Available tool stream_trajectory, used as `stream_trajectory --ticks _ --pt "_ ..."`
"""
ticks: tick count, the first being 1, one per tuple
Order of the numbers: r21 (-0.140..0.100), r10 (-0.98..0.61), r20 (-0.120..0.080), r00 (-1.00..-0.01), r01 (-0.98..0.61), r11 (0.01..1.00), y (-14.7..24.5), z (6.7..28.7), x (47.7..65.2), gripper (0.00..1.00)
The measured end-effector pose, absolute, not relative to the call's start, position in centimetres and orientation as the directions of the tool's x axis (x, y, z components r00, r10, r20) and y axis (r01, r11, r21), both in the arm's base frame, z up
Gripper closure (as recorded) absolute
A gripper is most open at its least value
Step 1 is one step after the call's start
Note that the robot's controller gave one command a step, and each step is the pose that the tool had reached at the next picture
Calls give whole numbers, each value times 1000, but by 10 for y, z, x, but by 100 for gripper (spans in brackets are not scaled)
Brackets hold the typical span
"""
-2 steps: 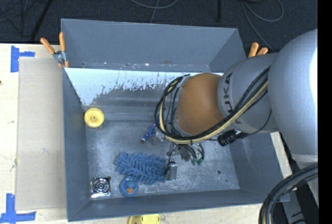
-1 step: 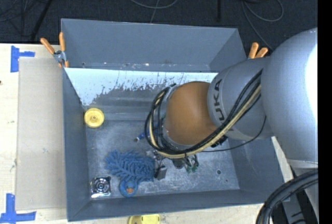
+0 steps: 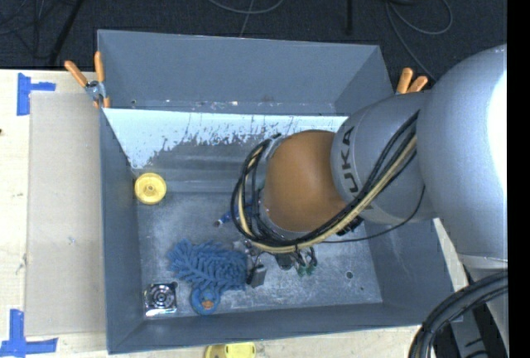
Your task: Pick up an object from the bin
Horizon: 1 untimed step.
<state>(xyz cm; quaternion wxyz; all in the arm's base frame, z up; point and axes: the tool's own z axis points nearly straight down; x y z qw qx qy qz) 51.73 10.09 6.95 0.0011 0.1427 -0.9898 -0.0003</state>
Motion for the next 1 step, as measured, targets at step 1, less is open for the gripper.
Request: stream_trajectory --ticks 1 --pt "1 -283 5 -959 -283 959 108 104 524 100"
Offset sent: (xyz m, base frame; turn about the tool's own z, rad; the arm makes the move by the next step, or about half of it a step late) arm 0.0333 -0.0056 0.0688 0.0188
